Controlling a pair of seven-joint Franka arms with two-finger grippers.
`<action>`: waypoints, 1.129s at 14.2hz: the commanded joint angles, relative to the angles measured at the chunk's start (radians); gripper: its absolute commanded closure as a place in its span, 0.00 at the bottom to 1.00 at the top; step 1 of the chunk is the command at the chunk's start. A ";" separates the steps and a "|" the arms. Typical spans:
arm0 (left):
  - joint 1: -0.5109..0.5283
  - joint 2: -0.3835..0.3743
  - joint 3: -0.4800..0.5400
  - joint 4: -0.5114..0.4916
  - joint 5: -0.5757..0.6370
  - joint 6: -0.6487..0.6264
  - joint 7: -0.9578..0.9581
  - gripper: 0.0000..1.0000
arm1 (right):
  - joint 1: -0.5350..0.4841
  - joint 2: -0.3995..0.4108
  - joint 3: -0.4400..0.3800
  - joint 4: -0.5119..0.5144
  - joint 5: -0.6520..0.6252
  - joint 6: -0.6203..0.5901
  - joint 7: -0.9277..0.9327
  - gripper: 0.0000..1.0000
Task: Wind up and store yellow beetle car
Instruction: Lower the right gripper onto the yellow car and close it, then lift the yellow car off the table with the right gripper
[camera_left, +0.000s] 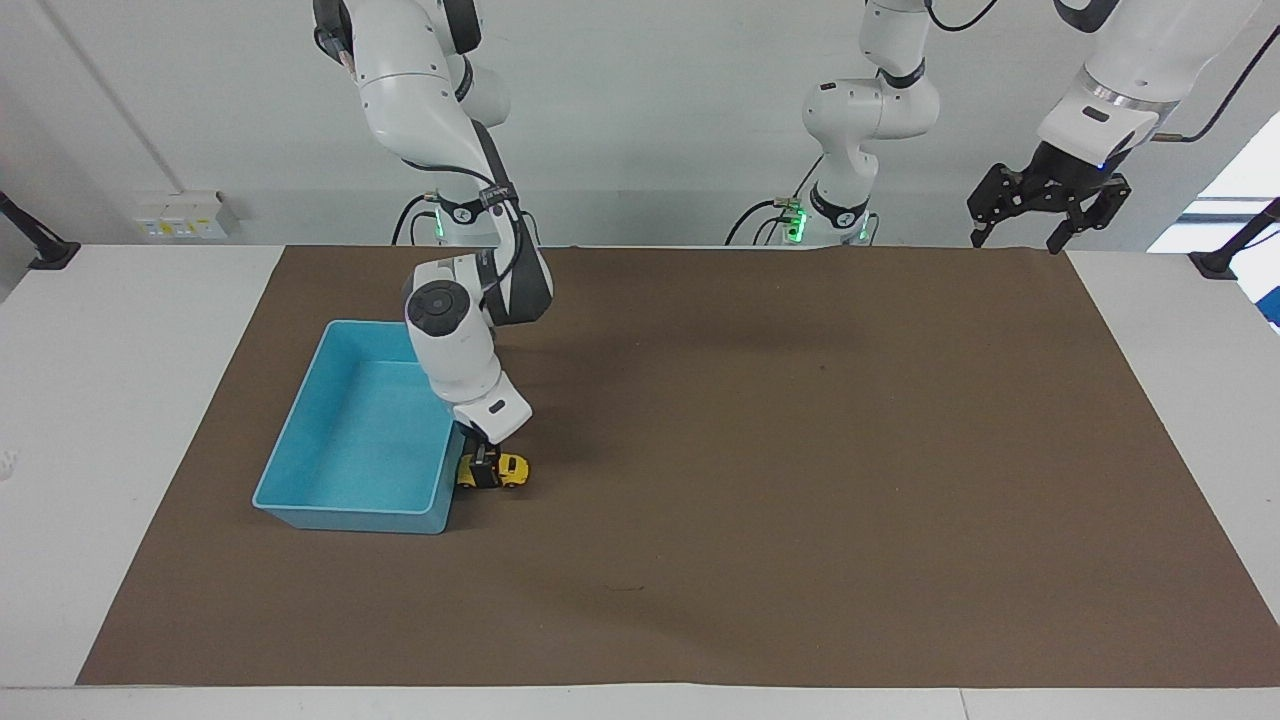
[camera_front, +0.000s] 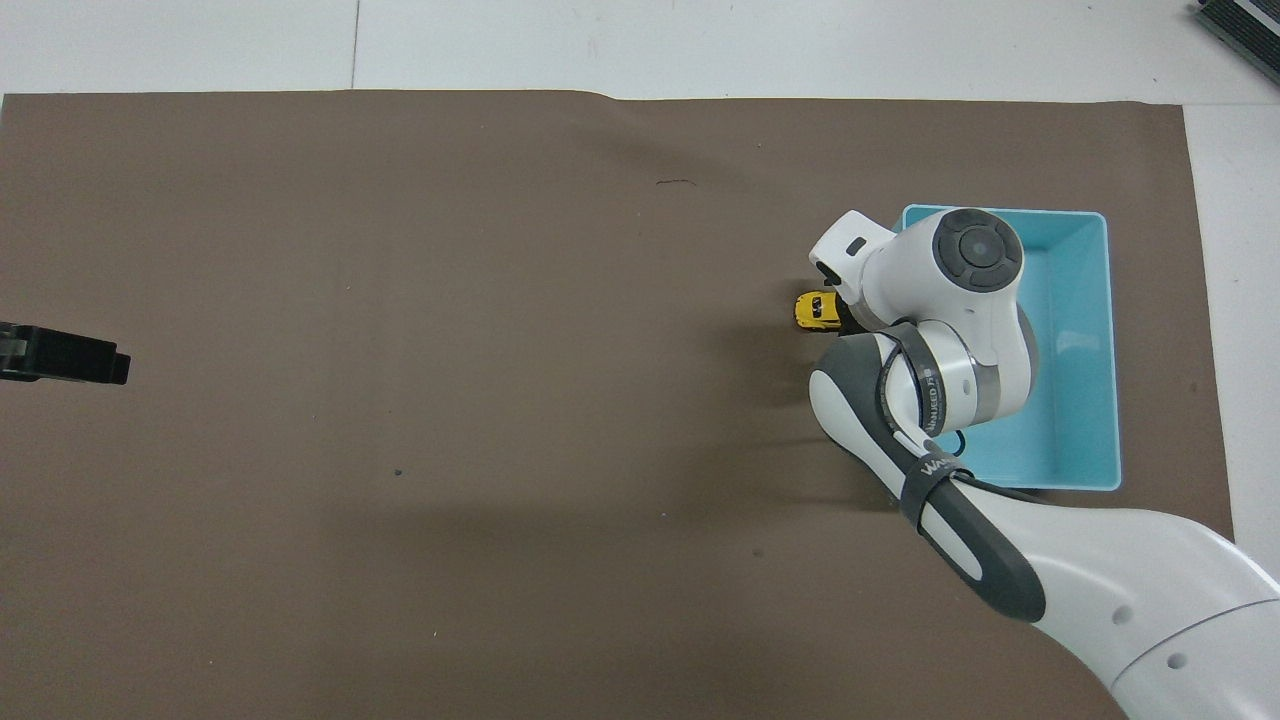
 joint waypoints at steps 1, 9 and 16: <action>0.009 -0.012 -0.003 -0.001 0.009 -0.016 0.013 0.00 | -0.005 0.000 0.002 -0.011 -0.016 0.024 -0.020 0.04; 0.009 -0.012 -0.003 -0.001 0.009 -0.016 0.013 0.00 | -0.005 0.000 0.002 -0.008 -0.016 0.019 -0.016 0.56; 0.009 -0.012 -0.003 -0.001 0.009 -0.016 0.013 0.00 | 0.004 0.002 0.004 0.047 -0.011 -0.008 0.004 0.68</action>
